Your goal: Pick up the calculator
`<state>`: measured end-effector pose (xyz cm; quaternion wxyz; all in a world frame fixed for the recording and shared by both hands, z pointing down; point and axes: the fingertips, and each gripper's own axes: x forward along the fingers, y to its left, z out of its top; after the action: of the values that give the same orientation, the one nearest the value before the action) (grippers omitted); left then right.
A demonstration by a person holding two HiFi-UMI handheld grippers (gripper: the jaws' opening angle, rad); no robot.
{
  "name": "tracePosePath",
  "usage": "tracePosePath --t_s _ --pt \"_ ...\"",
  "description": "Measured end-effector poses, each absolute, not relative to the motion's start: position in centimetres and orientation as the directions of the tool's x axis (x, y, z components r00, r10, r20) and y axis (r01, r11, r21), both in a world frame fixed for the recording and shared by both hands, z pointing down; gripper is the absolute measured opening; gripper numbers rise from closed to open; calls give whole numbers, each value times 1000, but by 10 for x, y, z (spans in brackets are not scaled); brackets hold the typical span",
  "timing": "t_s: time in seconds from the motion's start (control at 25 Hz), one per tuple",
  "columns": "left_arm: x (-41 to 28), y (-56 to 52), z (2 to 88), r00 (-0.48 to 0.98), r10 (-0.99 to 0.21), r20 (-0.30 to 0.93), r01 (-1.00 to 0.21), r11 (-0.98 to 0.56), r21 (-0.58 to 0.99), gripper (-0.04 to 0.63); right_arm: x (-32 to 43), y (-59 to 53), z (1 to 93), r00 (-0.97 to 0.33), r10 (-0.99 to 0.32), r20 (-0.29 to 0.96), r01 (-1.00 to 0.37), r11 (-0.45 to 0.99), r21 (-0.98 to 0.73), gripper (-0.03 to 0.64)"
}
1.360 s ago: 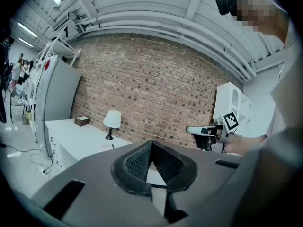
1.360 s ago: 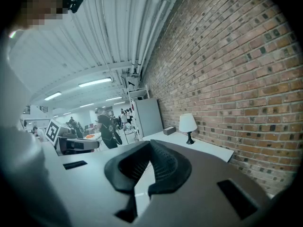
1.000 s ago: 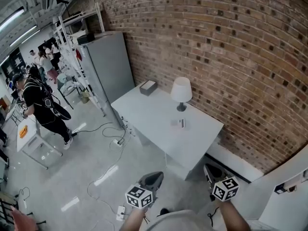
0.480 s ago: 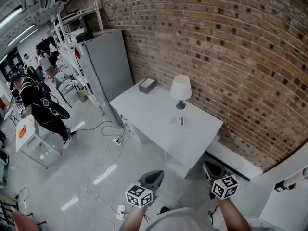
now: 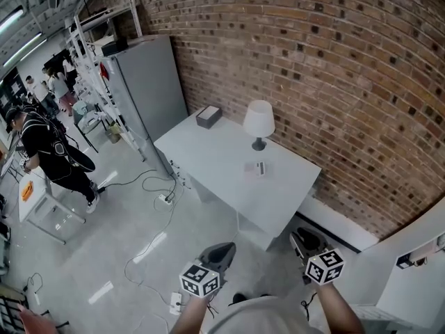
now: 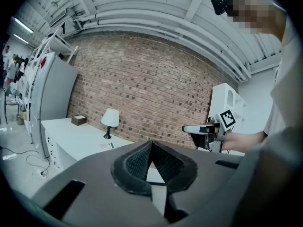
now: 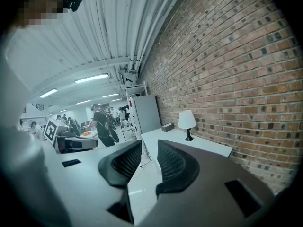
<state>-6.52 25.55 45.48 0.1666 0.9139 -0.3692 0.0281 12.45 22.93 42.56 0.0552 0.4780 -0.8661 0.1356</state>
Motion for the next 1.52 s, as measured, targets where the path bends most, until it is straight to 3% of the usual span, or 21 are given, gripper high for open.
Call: tracePosePath --t_s 0.24,0.88,1.52 --pt "-79 255 461 738 -651 175 -670 -679 300 12 113 230 431 -518 -820 243 -855 489 -172 146" --pt "-111 243 481 734 -650 198 -674 -661 330 12 85 221 449 -524 -810 263 -851 484 -205 146" --pt "-72 122 491 689 -684 239 -720 -608 334 12 112 84 468 -599 -750 280 -800 546 -250 146"
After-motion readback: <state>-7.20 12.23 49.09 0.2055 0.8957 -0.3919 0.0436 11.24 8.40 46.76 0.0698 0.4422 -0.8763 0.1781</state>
